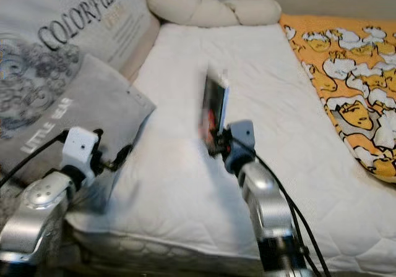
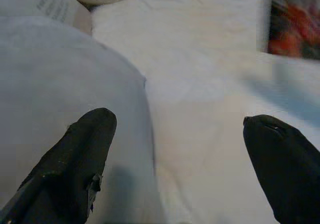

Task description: Clean up the room

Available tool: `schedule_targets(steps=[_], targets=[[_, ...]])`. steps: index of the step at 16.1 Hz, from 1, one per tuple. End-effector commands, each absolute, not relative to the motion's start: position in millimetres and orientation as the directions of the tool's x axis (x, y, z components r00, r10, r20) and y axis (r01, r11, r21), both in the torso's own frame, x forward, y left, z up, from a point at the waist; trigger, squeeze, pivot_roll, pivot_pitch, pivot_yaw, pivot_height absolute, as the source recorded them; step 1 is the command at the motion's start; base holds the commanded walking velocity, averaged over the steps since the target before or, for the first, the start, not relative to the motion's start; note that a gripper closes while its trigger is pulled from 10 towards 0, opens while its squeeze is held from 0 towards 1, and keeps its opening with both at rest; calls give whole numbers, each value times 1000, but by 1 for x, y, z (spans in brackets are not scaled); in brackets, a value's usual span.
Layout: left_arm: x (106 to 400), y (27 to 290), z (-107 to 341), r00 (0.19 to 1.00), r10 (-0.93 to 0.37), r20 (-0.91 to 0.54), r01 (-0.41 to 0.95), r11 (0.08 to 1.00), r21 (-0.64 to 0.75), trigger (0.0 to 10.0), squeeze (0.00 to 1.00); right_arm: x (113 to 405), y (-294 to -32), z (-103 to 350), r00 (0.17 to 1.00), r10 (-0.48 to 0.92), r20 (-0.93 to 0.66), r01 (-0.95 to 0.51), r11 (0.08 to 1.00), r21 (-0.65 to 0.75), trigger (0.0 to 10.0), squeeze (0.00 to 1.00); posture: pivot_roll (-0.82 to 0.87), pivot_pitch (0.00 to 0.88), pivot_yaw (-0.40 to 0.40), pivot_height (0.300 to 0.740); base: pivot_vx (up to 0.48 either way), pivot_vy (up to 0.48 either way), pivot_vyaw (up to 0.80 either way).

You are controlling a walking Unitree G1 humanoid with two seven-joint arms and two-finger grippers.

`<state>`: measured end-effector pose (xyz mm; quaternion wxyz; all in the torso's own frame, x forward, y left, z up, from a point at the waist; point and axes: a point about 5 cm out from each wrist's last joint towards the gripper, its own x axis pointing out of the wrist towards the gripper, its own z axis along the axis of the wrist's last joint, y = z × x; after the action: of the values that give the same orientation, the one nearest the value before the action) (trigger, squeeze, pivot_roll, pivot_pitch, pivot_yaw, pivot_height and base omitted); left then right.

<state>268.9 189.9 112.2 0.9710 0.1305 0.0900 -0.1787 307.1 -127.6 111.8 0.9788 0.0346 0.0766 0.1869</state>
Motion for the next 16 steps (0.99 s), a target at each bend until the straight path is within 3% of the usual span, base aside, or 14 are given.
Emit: schedule_targets(steps=[1,4,7,11,16], targets=[[267,187,117,904,-363,-224,411,882,230,10000,0,312,-124,121,903,414,-119,-398,907,136,10000,0,53,0,64,740,0,0,0],[262,187,116,824,-474,-310,550,799,242,10000,0,333,-118,127,864,473,-175,-435,874,218,10000,0,62,0,68,740,0,0,0],[252,195,117,719,-560,-411,679,691,248,10000,0,352,-95,131,757,614,-224,-513,771,377,10000,0,101,0,47,740,0,0,0],[244,208,126,696,-559,-450,698,672,245,10000,0,360,-72,139,633,758,-159,-545,582,604,10000,0,153,12,26,740,0,0,0],[223,221,132,653,-555,-515,727,651,220,10000,0,359,-64,131,539,839,-75,-439,356,825,10000,0,215,103,25,740,0,0,0]])
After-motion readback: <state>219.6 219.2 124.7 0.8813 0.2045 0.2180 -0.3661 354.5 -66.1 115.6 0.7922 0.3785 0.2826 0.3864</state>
